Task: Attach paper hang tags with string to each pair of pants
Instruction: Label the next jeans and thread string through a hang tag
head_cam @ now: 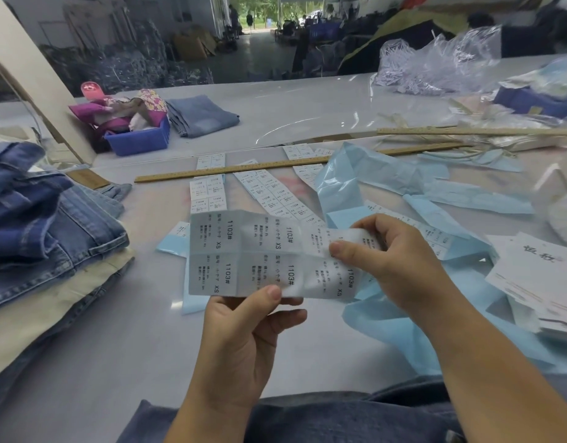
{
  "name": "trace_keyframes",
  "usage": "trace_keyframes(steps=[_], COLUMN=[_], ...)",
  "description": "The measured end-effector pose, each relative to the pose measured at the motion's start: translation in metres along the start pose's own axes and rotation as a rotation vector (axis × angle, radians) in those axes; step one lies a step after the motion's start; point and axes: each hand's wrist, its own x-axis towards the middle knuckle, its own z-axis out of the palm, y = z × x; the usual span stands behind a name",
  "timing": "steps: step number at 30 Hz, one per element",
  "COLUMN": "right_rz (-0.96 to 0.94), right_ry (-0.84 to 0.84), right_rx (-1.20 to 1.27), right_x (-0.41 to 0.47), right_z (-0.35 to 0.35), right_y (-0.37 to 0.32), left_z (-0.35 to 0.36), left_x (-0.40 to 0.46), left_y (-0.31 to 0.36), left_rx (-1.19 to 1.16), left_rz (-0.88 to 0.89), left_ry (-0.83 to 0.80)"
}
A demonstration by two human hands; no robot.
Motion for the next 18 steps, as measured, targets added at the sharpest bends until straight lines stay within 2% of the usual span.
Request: trace_keyframes(steps=[10, 14, 18], right_rz=[-0.027, -0.101, -0.203], right_ry=[-0.032, 0.085, 0.186], right_rx=[0.047, 0.112, 0.124], right_x=[0.002, 0.0, -0.006], right_z=[-0.02, -0.026, -0.029], right_y=[-0.003, -0.009, -0.017], left_z=[0.0, 0.002, 0.007], left_x=[-0.003, -0.005, -0.007], left_y=[0.007, -0.001, -0.004], left_rx=[-0.033, 0.139, 0.203], left_rz=[-0.005, 0.118, 0.142], left_ry=[-0.009, 0.124, 0.137])
